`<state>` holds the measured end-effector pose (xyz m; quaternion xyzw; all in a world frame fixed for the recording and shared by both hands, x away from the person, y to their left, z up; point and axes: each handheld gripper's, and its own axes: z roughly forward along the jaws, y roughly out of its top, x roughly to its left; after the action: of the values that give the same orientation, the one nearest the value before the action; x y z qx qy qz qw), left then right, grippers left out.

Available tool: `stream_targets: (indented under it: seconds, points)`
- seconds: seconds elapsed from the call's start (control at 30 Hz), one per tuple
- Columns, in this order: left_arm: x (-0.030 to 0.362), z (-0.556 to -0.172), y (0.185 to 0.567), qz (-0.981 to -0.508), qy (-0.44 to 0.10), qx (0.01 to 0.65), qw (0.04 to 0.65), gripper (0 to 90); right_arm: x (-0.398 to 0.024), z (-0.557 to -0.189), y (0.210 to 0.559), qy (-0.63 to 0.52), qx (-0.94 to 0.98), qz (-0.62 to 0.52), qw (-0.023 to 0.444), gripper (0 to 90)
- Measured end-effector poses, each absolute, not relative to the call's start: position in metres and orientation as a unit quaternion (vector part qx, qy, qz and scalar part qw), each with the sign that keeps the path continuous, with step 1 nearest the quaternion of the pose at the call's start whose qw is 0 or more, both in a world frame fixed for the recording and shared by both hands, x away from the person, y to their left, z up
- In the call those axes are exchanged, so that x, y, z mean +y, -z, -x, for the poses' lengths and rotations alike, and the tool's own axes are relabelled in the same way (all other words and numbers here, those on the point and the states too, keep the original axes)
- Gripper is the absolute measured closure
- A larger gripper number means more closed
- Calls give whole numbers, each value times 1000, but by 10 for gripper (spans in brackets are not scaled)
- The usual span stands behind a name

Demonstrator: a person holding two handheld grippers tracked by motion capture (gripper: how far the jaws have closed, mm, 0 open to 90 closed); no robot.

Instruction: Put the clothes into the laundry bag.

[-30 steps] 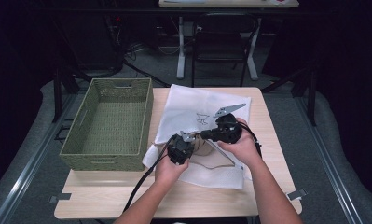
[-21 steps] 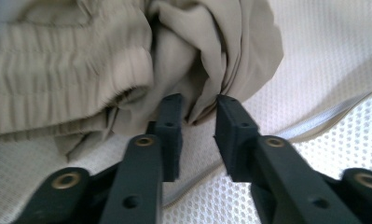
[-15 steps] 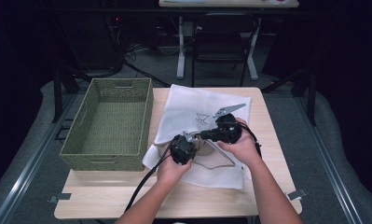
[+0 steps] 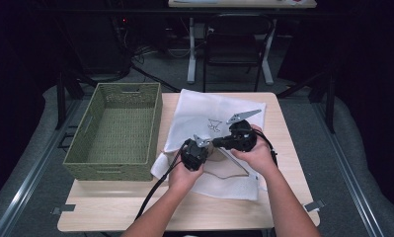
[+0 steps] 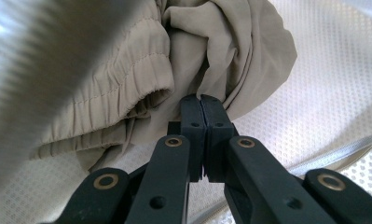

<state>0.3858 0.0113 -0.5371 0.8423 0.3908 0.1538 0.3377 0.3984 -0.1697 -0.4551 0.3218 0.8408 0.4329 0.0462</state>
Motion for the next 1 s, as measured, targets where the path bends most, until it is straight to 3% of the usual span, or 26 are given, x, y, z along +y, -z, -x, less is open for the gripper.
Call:
stream_targets:
  seconds: [0.8,1.0]
  points:
    - [12,-419,527,-808,-127,456,350,895,-171,-398,455,-428,845,-318,48,885]
    - [11,-419,530,-812,-129,448,351,870,-172,-399,456,-425,844,-322,50,885]
